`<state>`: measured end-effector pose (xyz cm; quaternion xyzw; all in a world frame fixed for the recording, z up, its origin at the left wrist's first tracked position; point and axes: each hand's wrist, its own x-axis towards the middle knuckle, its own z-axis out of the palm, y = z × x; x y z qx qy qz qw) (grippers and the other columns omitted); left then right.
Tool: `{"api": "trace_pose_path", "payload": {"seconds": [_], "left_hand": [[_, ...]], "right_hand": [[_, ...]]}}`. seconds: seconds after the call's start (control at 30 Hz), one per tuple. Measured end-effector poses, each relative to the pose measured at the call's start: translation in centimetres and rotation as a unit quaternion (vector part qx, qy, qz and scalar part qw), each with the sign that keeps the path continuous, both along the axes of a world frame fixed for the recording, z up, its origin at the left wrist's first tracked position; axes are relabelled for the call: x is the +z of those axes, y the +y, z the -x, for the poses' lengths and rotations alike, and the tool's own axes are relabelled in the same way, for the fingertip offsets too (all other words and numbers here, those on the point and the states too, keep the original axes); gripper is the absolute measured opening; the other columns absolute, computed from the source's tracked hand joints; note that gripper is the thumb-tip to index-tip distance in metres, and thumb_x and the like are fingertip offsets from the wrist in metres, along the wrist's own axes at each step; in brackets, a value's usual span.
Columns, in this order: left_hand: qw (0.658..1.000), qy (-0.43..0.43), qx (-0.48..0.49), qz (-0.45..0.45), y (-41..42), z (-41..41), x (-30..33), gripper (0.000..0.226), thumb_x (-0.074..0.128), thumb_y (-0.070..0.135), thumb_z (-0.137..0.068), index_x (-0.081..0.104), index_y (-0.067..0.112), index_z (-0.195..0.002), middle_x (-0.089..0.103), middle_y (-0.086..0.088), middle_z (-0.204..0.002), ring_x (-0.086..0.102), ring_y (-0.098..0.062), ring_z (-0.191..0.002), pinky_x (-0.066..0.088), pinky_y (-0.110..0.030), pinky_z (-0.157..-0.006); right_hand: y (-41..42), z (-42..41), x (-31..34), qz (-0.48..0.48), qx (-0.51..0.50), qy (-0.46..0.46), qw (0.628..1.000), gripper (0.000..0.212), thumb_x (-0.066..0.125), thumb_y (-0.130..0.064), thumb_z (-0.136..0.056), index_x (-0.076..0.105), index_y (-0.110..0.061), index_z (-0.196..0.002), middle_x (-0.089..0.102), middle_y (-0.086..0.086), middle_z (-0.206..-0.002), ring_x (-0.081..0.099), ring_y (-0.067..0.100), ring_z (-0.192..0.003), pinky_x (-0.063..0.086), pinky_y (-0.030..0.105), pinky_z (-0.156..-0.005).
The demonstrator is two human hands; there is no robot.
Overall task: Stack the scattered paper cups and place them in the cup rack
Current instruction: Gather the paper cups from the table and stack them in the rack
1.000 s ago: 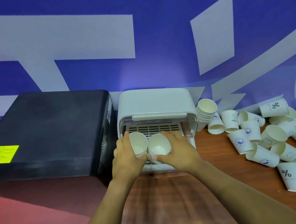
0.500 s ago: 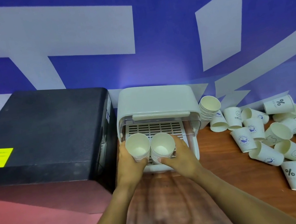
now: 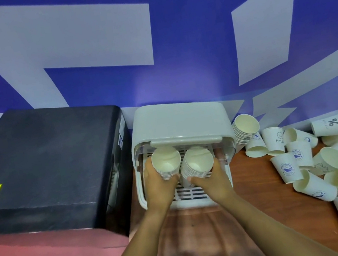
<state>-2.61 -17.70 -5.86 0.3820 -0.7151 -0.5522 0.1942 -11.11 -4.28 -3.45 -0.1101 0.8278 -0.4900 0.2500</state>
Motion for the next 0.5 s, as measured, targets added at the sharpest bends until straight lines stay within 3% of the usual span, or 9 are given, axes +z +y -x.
{"api": "trace_pose_path", "payload": {"seconds": [0.07,0.13,0.27,0.37,0.43,0.5], "left_hand": [[1.000,0.011,0.012,0.002,-0.1,0.9,0.9,0.061,0.073,0.018,-0.059,0.050,0.011,-0.115,0.059,-0.011,-0.104,0.061,-0.030,-0.098,0.056,-0.043,-0.079],[0.999,0.041,0.023,0.004,-0.2,2.0,1.7,0.065,0.075,0.013,-0.063,0.048,0.017,-0.122,0.061,-0.004,-0.113,0.061,-0.017,-0.106,0.054,-0.037,-0.089],[0.998,0.046,0.044,-0.005,-1.5,3.8,1.9,0.049,0.076,0.011,-0.074,0.054,0.020,-0.117,0.064,0.002,-0.112,0.062,-0.009,-0.106,0.051,-0.024,-0.091],[0.996,-0.044,0.044,-0.062,-2.4,4.3,1.6,0.050,0.073,0.025,-0.073,0.056,0.006,-0.116,0.063,-0.015,-0.114,0.061,-0.030,-0.108,0.052,-0.039,-0.091],[0.995,0.015,0.033,-0.089,-2.3,4.5,1.6,0.042,0.072,0.023,-0.077,0.059,0.009,-0.114,0.066,-0.009,-0.112,0.063,-0.020,-0.108,0.051,-0.033,-0.094],[0.997,0.038,0.032,-0.058,-2.0,4.3,1.8,0.040,0.072,0.008,-0.080,0.058,0.016,-0.116,0.067,0.004,-0.109,0.063,-0.006,-0.105,0.050,-0.019,-0.093]], "right_hand": [[-0.7,0.9,0.0,0.015,-0.023,0.000,1.000,0.069,0.084,-0.022,-0.061,0.048,-0.021,-0.120,0.063,-0.009,-0.107,0.062,0.013,-0.098,0.055,0.038,-0.081],[-1.4,2.0,-0.3,0.035,-0.043,0.010,0.998,0.067,0.082,-0.030,-0.056,0.053,-0.023,-0.115,0.068,-0.006,-0.104,0.066,0.014,-0.095,0.057,0.047,-0.080],[-2.8,3.8,-0.2,0.092,-0.089,0.012,0.992,0.057,0.081,-0.008,-0.069,0.052,-0.016,-0.117,0.068,0.003,-0.106,0.066,0.018,-0.098,0.054,0.045,-0.088],[-3.3,4.7,-0.5,0.117,-0.093,0.001,0.989,0.044,0.078,-0.010,-0.074,0.057,-0.028,-0.108,0.068,-0.002,-0.104,0.065,0.016,-0.098,0.054,0.043,-0.089],[-3.3,4.8,-0.3,0.121,-0.082,0.002,0.989,0.036,0.076,-0.011,-0.077,0.057,-0.035,-0.096,0.066,-0.008,-0.098,0.064,0.015,-0.093,0.053,0.038,-0.087],[-3.1,4.6,0.0,0.124,-0.072,0.008,0.990,0.035,0.075,-0.012,-0.079,0.056,-0.030,-0.102,0.064,-0.007,-0.101,0.062,0.015,-0.095,0.051,0.036,-0.088]]}}
